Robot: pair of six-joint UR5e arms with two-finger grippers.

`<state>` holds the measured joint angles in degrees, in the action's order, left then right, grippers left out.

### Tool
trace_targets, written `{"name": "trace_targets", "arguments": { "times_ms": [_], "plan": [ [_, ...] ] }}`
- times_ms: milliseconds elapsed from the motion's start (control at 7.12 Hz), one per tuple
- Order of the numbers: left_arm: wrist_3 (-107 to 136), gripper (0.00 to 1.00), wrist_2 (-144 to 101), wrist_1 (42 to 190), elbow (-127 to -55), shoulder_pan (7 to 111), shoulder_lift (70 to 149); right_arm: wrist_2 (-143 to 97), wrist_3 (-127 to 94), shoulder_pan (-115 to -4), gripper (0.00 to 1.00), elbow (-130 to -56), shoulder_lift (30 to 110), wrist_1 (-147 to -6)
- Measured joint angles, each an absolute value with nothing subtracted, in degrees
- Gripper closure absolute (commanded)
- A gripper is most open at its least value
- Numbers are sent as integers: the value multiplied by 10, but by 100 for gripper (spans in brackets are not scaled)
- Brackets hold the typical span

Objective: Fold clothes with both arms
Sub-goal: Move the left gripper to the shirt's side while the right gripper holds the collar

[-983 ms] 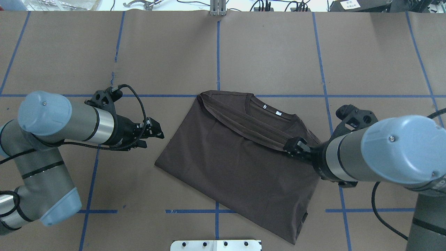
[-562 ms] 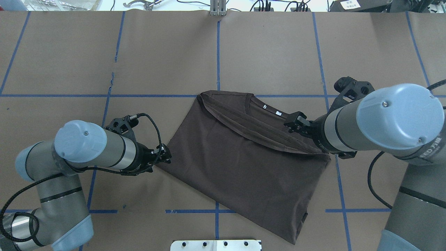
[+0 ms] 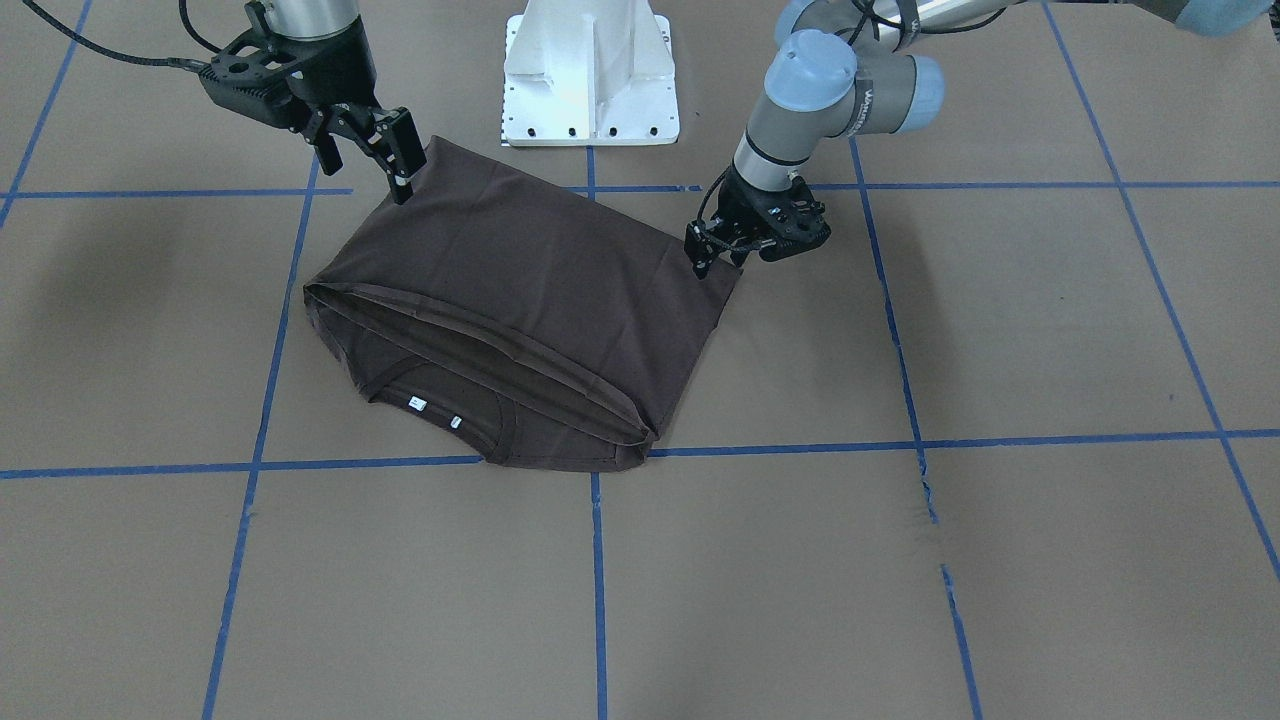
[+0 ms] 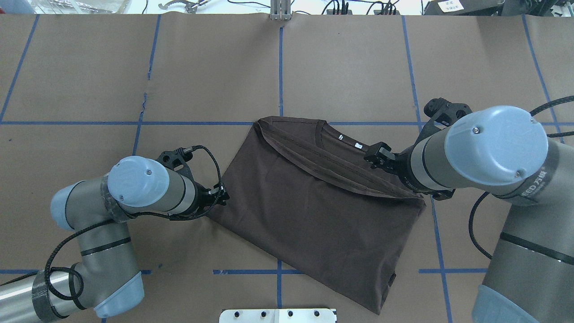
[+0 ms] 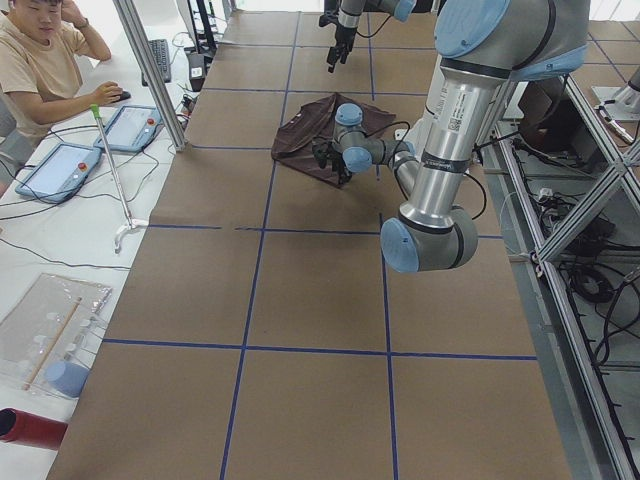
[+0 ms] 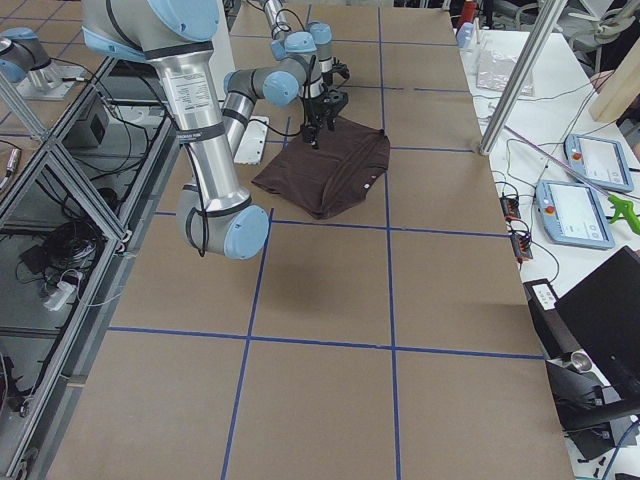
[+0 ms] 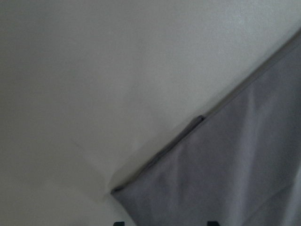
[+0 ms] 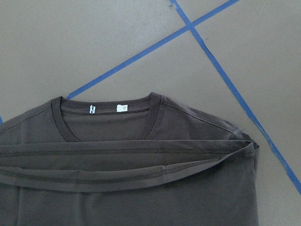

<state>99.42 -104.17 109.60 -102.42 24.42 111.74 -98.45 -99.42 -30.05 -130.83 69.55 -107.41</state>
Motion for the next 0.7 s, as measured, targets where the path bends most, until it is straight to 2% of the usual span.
{"name": "trace_targets", "arguments": {
  "times_ms": [281, 421, 702],
  "plan": [
    [994, 36, -1041, 1051, -1027, 241, 1123, -984, -995, -300, 0, -1303, 695, -1074],
    [994, 48, -1041, 1036, -1028, 240, 1126, -984, -996, -299, 0, -1299, 695, -1073],
    [994, 85, -1041, 1027, -1029, 239, 1127, -983, -998, -299, 0, -1291, 694, -1073]
  ]
}}
